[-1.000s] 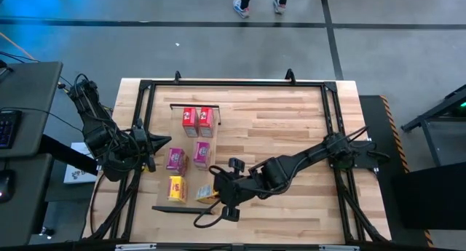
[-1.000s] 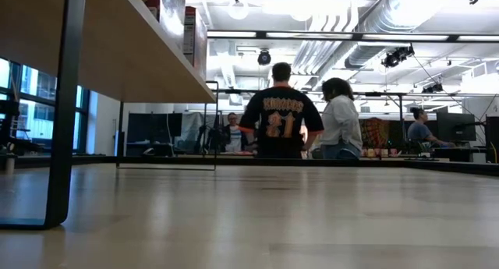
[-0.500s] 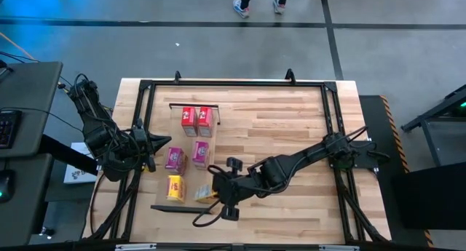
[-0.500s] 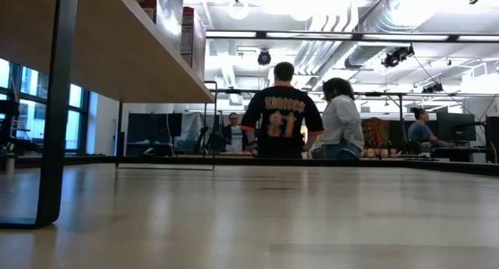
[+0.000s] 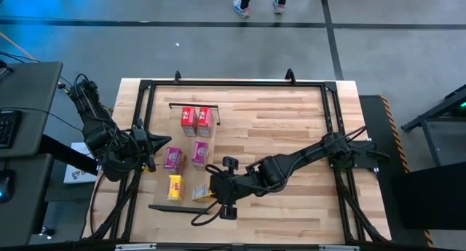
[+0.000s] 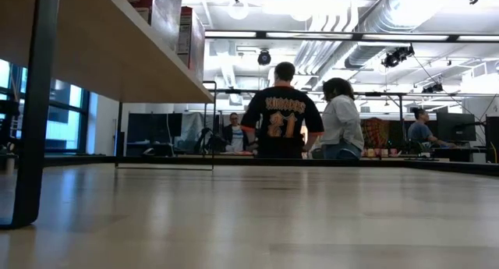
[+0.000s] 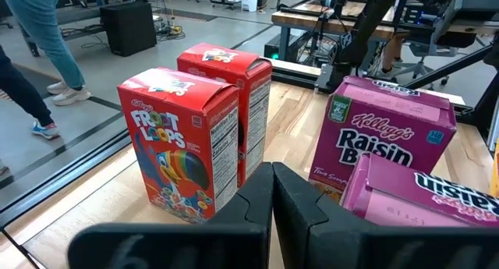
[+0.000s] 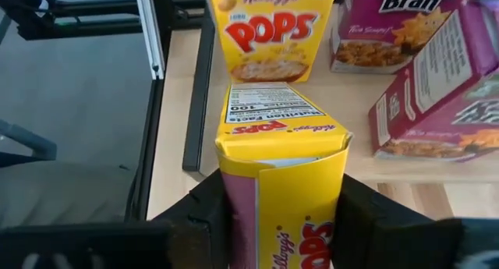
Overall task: Stack cereal on shelf
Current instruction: Put the yellow cereal box on the shelf aligned with the yellow cereal box
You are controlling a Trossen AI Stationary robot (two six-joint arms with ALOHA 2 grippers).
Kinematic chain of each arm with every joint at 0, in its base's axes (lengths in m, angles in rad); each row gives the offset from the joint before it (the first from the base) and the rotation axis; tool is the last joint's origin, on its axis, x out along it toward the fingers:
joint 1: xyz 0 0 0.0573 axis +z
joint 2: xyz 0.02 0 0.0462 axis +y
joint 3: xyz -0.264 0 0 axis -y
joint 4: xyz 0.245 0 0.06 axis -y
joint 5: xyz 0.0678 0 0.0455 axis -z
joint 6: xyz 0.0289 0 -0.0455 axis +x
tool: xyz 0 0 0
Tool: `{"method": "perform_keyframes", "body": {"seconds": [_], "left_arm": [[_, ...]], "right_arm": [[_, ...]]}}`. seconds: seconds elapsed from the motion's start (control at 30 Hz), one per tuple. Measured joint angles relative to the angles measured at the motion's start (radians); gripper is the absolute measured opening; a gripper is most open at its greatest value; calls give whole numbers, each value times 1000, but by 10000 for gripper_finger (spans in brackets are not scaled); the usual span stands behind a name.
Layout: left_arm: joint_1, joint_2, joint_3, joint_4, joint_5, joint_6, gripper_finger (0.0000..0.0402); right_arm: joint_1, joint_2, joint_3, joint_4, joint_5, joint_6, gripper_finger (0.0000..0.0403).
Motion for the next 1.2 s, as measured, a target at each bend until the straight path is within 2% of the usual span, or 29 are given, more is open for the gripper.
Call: {"method": "perform_keyframes", "body": {"seconds": [0.7,1.2], "left_arm": [[0,0,0,0,-1,0,0],[0,11,0,0,-7,0,0]], "right_arm": [[-27,8,0,94,-22,-74,191],[-65,50,0,263,-94,-211,195]]}}
